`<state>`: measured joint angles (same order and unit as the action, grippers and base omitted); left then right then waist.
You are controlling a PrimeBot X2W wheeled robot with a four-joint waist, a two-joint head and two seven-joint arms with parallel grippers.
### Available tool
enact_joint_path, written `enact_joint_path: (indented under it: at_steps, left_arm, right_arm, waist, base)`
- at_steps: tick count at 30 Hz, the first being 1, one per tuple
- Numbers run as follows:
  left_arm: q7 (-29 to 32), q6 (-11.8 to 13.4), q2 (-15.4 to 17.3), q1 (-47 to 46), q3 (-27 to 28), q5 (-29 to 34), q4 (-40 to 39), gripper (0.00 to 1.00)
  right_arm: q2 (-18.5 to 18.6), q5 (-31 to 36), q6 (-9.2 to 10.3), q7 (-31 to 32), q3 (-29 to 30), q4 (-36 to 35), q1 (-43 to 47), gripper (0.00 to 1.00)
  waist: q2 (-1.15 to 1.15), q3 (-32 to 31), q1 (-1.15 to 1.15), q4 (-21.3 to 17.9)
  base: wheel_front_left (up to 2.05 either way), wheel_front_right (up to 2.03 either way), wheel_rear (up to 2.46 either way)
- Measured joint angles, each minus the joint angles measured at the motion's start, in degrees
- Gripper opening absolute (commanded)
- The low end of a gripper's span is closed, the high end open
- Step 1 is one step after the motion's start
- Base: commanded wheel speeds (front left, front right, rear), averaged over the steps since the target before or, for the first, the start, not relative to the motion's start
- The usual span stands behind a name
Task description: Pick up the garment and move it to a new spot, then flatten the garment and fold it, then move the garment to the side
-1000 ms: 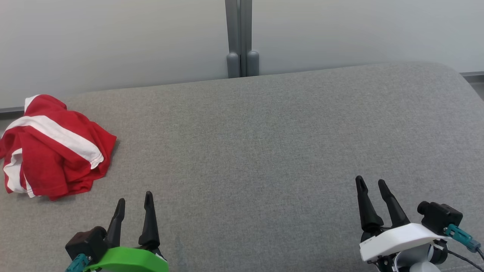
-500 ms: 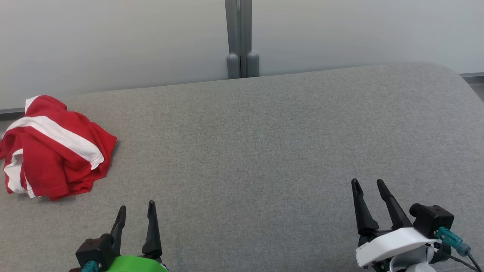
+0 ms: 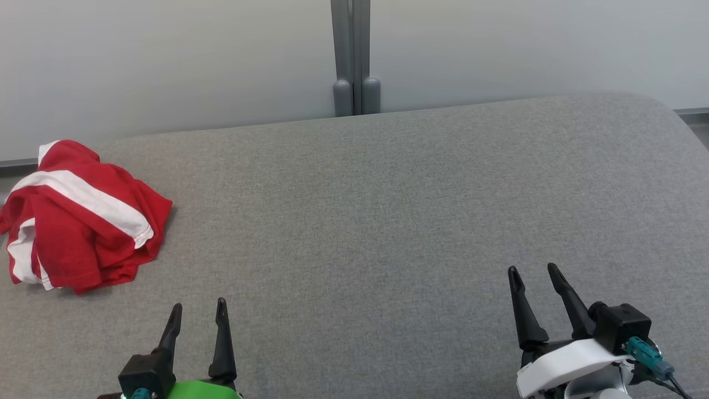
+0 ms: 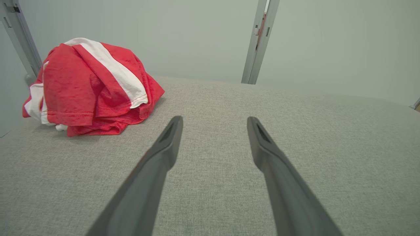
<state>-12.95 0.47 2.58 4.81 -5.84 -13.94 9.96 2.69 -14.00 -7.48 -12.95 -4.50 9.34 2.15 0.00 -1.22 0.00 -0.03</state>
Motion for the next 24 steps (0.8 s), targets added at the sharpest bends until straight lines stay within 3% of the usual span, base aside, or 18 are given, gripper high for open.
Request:
enact_joint_path:
  at_steps: [24]
  left_arm:
    - [-2.19,0.51,0.08,0.82,-0.75,6.47,0.18,1.00]
  right_arm:
    - [0.09,7.66,-0.01,-2.10,-1.40,0.03,0.45,1.00]
  waist:
    - [0.00,-0.07,0.00,0.01]
  base:
    - [0.00,0.00,0.00]
